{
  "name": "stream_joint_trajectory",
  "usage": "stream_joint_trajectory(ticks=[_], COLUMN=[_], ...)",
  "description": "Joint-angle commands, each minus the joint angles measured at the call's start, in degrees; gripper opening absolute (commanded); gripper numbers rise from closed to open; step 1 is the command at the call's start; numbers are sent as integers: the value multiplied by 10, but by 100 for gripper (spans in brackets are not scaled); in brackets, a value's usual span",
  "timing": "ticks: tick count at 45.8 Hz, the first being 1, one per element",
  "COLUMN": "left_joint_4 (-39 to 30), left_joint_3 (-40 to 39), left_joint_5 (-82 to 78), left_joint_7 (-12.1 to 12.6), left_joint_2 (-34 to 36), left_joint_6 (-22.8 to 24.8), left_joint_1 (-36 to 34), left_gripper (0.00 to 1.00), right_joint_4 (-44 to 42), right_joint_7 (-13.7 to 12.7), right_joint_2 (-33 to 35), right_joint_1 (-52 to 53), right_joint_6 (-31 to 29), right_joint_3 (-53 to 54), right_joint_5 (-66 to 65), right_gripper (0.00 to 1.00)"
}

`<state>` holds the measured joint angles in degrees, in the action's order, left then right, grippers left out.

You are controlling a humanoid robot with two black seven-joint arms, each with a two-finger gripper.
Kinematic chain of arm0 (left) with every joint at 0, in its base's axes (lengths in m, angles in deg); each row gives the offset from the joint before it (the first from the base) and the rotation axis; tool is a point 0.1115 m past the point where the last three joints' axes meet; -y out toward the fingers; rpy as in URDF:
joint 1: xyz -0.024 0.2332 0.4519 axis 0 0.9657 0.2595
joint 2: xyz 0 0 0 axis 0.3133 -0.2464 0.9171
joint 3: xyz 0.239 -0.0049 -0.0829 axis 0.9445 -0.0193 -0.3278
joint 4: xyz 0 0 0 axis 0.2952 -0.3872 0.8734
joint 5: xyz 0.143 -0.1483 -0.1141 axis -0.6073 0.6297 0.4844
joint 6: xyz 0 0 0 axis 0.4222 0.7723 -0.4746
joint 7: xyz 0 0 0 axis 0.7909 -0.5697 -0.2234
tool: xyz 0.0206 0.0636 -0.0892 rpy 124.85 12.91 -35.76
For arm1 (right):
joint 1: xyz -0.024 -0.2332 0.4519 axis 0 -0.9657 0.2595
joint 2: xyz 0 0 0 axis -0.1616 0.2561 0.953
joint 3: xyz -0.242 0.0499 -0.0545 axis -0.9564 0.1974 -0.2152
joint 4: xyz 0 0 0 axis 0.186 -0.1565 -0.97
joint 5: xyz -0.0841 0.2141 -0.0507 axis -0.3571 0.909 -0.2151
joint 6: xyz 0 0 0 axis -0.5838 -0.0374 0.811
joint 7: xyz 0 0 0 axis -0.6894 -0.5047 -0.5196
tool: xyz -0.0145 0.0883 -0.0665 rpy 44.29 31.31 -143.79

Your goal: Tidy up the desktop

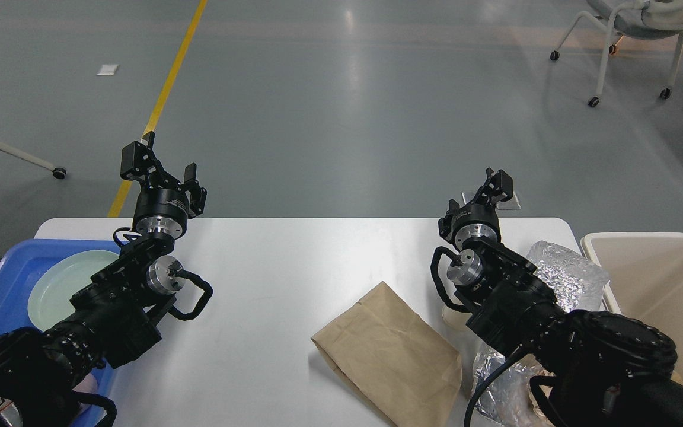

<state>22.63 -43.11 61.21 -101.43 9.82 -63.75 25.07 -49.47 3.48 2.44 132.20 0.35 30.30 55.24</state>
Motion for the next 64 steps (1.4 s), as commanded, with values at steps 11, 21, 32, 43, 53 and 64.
stream_joint_trajectory(ticks=[11,21,32,43,53,64], left_joint_4=[0,0,0,0,0,-1], left_joint_3=[1,0,1,1,1,1], left_joint_5=[-1,-1,0,0,0,0], left_joint_7=[0,0,-2,-2,-2,-2], left_joint_2=[0,0,0,0,0,0], left_joint_6=[0,0,0,0,0,0], left_joint_1=[0,0,0,0,0,0], left_gripper=[100,100,100,100,100,100], right_joint_4=[2,19,19,19,16,11], right_joint_7=[-2,-10,-14,-14,-14,-14], right_joint_2=[1,7,25,24,24,25], right_joint_1=[4,9,43,44,49,69], right_joint_6=[9,11,0,4,9,10], right_joint_3=[-1,0,-25,-77,-76,-76], right_joint_5=[0,1,-1,-2,-2,-2], right_gripper=[100,100,100,100,100,100])
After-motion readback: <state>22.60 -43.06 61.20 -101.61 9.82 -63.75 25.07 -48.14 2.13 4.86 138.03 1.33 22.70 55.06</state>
